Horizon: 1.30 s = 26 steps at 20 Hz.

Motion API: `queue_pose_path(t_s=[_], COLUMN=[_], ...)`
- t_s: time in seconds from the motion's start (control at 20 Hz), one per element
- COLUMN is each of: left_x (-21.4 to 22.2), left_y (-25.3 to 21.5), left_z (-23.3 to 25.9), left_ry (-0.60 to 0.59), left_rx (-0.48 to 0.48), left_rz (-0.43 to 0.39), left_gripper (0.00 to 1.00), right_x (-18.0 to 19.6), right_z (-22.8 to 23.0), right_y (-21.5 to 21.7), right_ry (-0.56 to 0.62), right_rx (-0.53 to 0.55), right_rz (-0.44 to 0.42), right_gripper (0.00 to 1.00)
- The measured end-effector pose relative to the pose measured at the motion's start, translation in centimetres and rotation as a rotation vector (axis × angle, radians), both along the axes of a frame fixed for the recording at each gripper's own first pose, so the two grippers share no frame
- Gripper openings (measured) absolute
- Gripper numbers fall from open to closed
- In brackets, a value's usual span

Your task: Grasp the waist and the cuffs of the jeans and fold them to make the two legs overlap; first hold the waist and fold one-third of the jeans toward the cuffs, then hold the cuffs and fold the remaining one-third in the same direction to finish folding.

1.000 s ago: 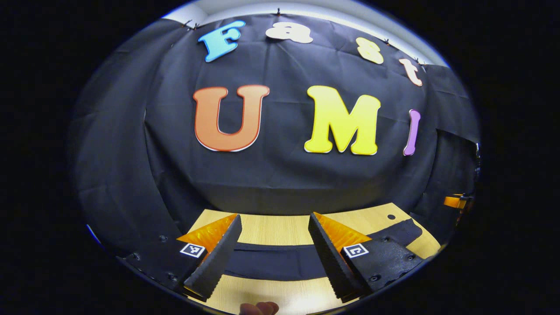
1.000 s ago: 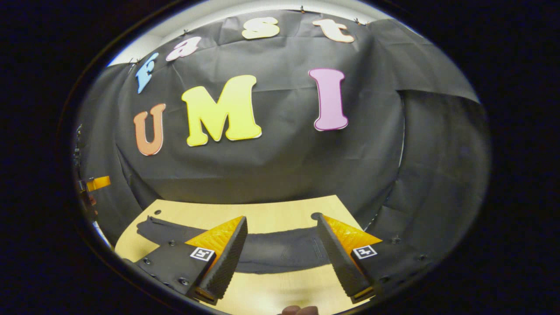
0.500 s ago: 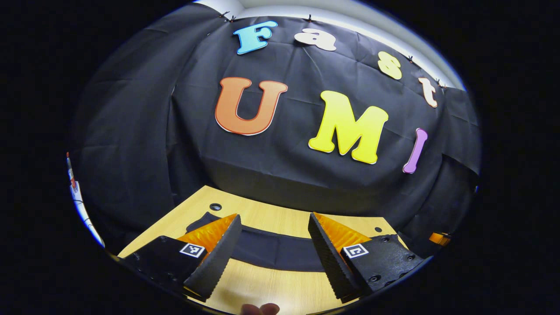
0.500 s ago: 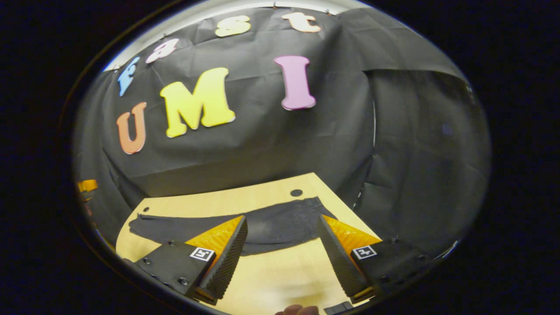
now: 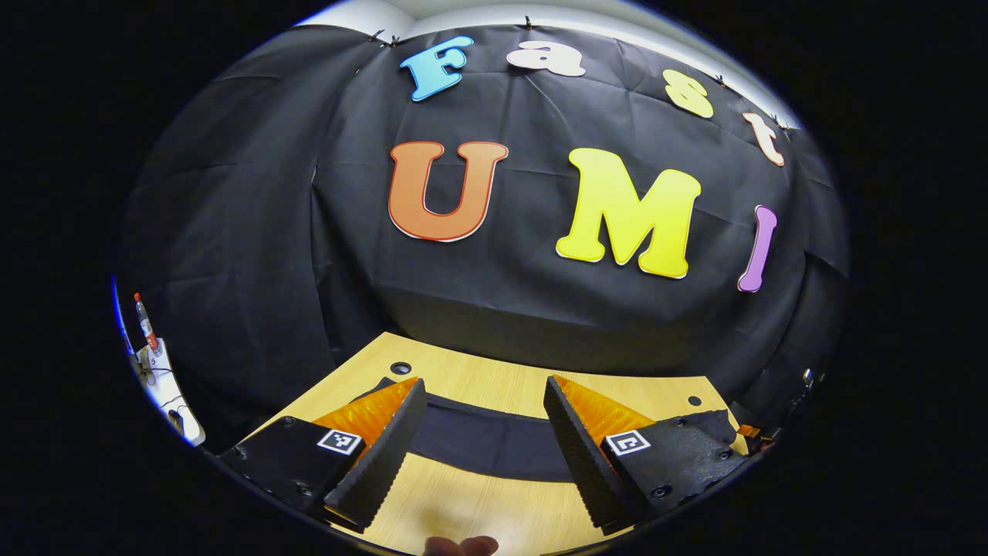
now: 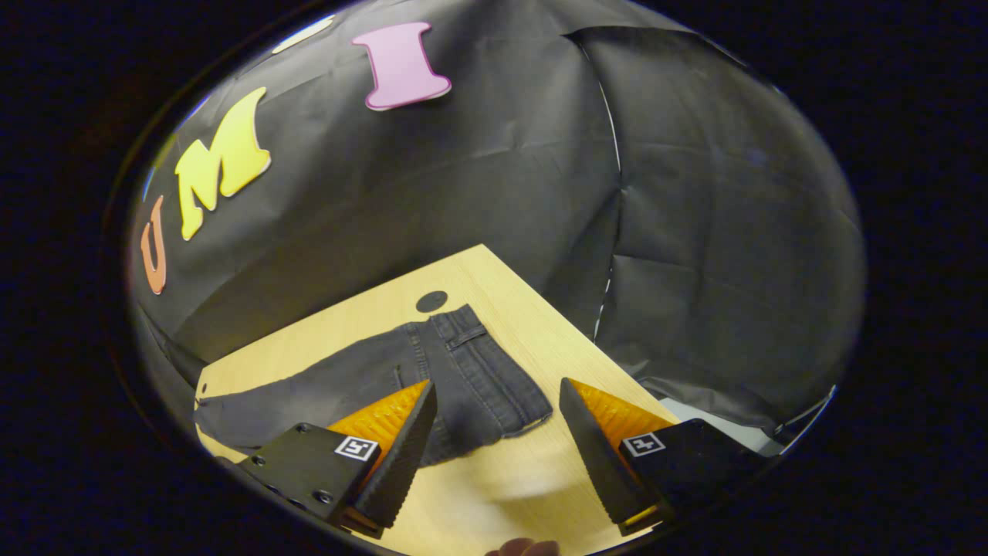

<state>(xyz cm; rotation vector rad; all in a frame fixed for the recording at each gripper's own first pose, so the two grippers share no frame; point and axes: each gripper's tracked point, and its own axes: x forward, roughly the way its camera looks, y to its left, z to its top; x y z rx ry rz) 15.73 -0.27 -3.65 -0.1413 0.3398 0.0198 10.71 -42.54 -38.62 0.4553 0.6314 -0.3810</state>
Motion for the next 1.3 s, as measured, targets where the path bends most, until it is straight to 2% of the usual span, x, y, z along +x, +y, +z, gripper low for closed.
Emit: queue_pose_path(t_s=[0.25, 0.5, 0.65, 0.8, 0.85, 0.9, 1.0, 1.15, 1.3], left_x=[-0.5, -0.7, -0.9, -1.3, -1.6, -1.9, -2.7, -3.2, -3.7], left_y=[0.2, 0.3, 0.0, 0.0, 0.1, 0.2, 0.8, 2.5, 5.0], left_z=[0.1, 0.0, -0.8, -1.7, -2.2, -2.9, -4.1, -4.9, -4.9], left_ry=[0.008, 0.008, 0.019, 0.028, 0.032, 0.043, 0.054, 0.049, 0.016], left_rx=[0.038, 0.011, -0.012, -0.019, -0.022, -0.027, -0.038, -0.048, -0.049], left_rz=[0.031, 0.048, 0.047, 0.034, 0.028, 0.026, 0.025, 0.031, 0.041], left_gripper=[0.98, 0.99, 0.99, 0.99, 0.99, 0.99, 0.99, 0.99, 0.99], right_x=[2.0, 2.0, 3.1, 2.9, 2.8, 2.9, 2.3, 2.1, 3.4], right_z=[-4.1, -4.4, -4.1, -3.1, -2.6, -1.6, 1.6, 8.5, 15.3], right_y=[0.4, 0.6, 2.0, 1.9, 2.0, 1.8, 2.5, 4.5, 8.6], right_ry=[0.055, 0.057, 0.075, 0.104, 0.111, 0.096, 0.078, 0.007, -0.060], right_rx=[0.026, 0.058, 0.108, 0.032, 0.026, 0.019, 0.007, -0.047, -0.084], right_rz=[0.050, 0.086, 0.113, 0.098, 0.087, 0.067, 0.073, 0.100, 0.129], right_gripper=[0.99, 0.96, 0.61, 0.23, 0.14, 0.13, 0.01, 0.01, 0.01])
